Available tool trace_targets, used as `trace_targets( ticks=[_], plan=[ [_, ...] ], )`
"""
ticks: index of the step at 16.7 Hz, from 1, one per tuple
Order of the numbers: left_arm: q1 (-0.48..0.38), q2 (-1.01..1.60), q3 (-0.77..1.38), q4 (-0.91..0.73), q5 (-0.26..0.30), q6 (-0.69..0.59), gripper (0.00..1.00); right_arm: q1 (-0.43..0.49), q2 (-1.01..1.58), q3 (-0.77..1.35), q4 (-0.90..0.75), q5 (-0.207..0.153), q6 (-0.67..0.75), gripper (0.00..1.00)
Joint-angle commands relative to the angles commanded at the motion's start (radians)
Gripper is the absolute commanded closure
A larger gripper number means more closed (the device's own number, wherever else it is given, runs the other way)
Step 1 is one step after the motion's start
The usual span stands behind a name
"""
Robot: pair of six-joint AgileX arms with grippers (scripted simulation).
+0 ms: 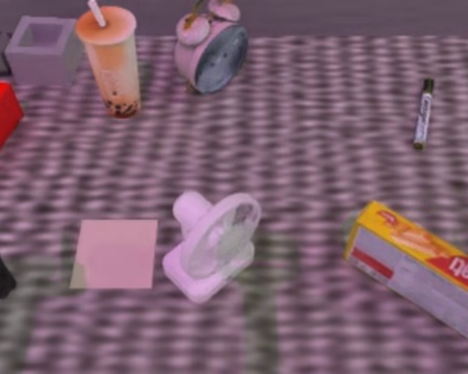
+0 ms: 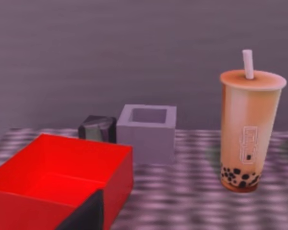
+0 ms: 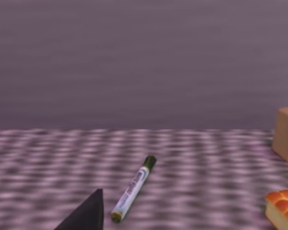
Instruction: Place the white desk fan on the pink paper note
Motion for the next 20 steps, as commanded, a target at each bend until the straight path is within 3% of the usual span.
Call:
trace_targets(
  ticks=[4,8,20],
  plan=[
    [-0.017,0.031,0.029,-0.03,0.001,0.005,0.0,0.0,0.0,0.0,0.0,0.0,0.0,0.0],
    [-0.101,0.22,0.207,-0.205,0.003,0.025,0.0,0.0,0.0,0.0,0.0,0.0,0.0,0.0],
    [-0.509,1.409,1.335,-0.996,0.004,0.077,0.0,0.0,0.0,0.0,0.0,0.0,0.0,0.0]
  ],
)
